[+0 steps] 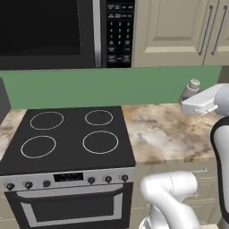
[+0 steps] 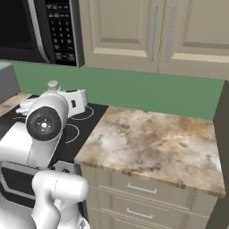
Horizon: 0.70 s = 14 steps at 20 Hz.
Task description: Collect the paprika, ketchup, and shaker from the cabinet and place them next to the stove.
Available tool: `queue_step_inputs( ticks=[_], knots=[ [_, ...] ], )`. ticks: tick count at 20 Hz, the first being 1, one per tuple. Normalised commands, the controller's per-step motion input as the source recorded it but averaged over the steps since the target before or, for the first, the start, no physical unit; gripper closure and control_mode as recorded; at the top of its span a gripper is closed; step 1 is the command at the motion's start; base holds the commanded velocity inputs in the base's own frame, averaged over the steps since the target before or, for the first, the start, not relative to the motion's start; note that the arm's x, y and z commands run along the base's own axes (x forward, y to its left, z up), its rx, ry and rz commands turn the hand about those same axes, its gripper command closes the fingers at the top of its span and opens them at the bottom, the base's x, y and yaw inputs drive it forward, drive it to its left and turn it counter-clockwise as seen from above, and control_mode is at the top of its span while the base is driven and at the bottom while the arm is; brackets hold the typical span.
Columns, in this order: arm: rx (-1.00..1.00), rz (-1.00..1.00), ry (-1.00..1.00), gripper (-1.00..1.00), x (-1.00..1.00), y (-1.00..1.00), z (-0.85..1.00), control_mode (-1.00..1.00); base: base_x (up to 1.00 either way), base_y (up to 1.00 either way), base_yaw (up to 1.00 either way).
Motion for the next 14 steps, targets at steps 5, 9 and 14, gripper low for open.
queue_step_inputs(
  ticks=[5, 9, 14],
  knots=[
    [0.0, 0.0, 0.0, 1.0, 0.15, 0.0, -0.07, -1.0, 0.6, -0.07, 0.0],
    [0.01, 0.01, 0.0, 1.0, 0.51, -0.31, -0.71, -1.0, 0.0, 0.0, 0.0],
    [0.0, 0.17, 0.04, 1.0, 0.35, -0.57, -0.97, -1.0, 0.0, 0.0, 0.0]
  ],
)
